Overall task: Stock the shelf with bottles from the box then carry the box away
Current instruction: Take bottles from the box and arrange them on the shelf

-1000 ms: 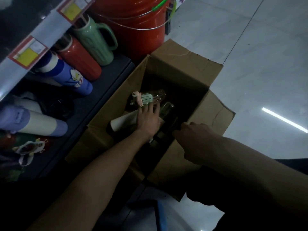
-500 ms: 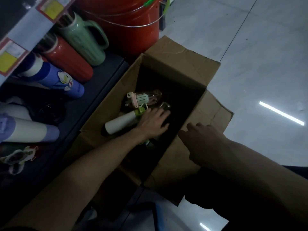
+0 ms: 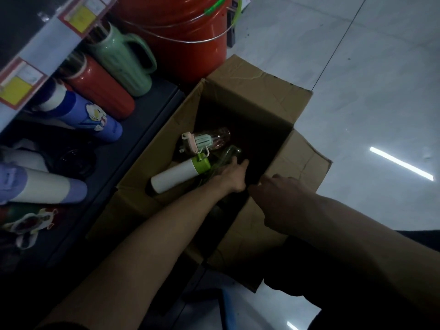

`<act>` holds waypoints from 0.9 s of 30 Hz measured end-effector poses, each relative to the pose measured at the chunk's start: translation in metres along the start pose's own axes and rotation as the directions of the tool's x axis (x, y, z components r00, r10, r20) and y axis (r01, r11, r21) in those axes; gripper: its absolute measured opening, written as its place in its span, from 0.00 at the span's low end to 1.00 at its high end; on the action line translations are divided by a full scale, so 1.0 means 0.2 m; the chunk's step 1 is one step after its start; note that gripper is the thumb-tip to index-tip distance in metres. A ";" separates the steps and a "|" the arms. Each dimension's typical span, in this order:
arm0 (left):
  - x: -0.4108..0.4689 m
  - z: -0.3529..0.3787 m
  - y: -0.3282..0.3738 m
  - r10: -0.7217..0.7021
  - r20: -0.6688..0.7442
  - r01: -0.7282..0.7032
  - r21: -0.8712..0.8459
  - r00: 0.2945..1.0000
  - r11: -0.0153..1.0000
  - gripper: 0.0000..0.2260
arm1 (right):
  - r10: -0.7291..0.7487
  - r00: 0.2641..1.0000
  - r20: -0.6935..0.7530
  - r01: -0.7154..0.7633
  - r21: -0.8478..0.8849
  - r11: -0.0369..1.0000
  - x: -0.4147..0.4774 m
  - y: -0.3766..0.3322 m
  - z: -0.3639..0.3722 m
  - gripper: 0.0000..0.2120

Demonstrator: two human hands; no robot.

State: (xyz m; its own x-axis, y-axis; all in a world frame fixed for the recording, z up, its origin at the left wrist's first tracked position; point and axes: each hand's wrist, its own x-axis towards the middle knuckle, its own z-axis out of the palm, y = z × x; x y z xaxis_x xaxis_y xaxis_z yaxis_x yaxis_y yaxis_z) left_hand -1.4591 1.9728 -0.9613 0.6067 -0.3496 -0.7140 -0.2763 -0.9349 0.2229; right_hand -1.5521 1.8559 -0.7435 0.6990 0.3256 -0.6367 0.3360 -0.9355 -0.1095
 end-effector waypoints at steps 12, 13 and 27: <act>-0.33 0.08 -0.25 0.016 -0.314 -0.140 -0.374 0.949 0.917 0.42 | -0.003 1.000 0.004 0.003 -0.028 1.000 -0.02 0.00 -0.01 0.23; -0.35 0.07 -0.30 0.003 -0.301 -0.127 -0.394 0.954 0.910 0.48 | -0.009 1.000 0.012 0.009 -0.031 0.999 -0.01 0.00 -0.01 0.24; -0.93 -0.47 -0.55 -0.320 -0.389 -0.008 -0.646 0.864 0.763 0.40 | -0.102 0.994 0.048 0.107 -0.112 0.988 0.01 -0.12 -0.09 0.23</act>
State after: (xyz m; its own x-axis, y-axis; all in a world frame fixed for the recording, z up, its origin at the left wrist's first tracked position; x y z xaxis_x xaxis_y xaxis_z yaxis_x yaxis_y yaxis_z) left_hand -1.4721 2.1346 -0.7900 0.9023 -0.0274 -0.4303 0.2655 -0.7510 0.6046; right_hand -1.5480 1.8815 -0.7283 0.6302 0.4122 -0.6580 0.4771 -0.8742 -0.0906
